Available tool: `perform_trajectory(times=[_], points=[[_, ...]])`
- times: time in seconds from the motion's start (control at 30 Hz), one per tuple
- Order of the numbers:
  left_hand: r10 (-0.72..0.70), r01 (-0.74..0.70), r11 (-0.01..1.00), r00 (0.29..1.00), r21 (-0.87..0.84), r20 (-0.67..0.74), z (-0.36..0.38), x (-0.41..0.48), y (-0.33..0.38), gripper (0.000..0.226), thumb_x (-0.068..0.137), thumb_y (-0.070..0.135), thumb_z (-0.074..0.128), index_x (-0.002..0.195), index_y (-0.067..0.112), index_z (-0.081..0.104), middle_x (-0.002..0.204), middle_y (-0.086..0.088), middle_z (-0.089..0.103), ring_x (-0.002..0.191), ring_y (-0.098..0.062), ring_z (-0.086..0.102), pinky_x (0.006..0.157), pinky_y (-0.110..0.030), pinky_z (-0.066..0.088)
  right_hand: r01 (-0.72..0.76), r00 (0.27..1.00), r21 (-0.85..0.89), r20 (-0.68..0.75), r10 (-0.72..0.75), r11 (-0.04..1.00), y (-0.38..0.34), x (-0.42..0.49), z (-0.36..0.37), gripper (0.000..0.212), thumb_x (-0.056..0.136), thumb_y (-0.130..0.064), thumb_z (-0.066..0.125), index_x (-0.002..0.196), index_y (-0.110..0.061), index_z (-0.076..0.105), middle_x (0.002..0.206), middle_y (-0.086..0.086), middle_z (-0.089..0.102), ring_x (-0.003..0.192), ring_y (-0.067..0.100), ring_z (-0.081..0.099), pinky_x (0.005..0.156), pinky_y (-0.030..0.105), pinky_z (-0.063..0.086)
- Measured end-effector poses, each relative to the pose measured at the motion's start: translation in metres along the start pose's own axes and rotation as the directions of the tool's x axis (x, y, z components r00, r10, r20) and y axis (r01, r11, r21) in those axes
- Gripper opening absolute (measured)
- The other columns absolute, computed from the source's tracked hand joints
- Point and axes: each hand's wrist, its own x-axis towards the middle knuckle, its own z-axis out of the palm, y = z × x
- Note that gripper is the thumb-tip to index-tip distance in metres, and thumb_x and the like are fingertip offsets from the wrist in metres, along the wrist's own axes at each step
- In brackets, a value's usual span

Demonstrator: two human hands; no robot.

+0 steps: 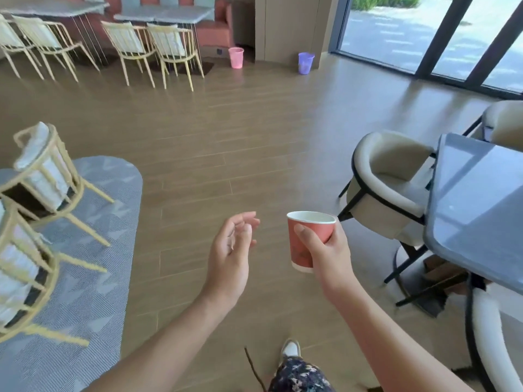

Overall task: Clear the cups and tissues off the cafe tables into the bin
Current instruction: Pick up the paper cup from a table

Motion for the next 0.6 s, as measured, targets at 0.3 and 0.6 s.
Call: perform_trajectory(times=[0.3,0.6], points=[[-0.014,0.014,1.000,1.000,0.013,0.019,0.099,0.221,-0.050,0.026,0.097,0.035,0.051,0.113,0.025,0.069,0.107,0.007,0.073,0.109,-0.012,0.067,0.090,-0.041,0.056,-0.002,1.000,0.027,0.017,0.001,1.000,0.008,0.242,-0.004,0.047,0.071,-0.043,0.075,0.110,-0.021,0.061,0.098,-0.005,0.069,0.081,-0.001,0.065,0.071,0.018,0.052],[0.010,-0.011,1.000,1.000,-0.026,-0.008,0.210,0.425,-0.046,0.026,0.098,0.033,0.051,0.115,0.024,0.069,0.110,0.004,0.073,0.113,-0.014,0.066,0.091,-0.039,0.056,-0.017,0.997,0.115,0.076,0.008,0.993,-0.047,0.472,-0.024,0.052,0.071,-0.041,0.080,0.111,-0.017,0.057,0.089,0.012,0.066,0.079,0.033,0.063,0.068,0.059,0.056]])
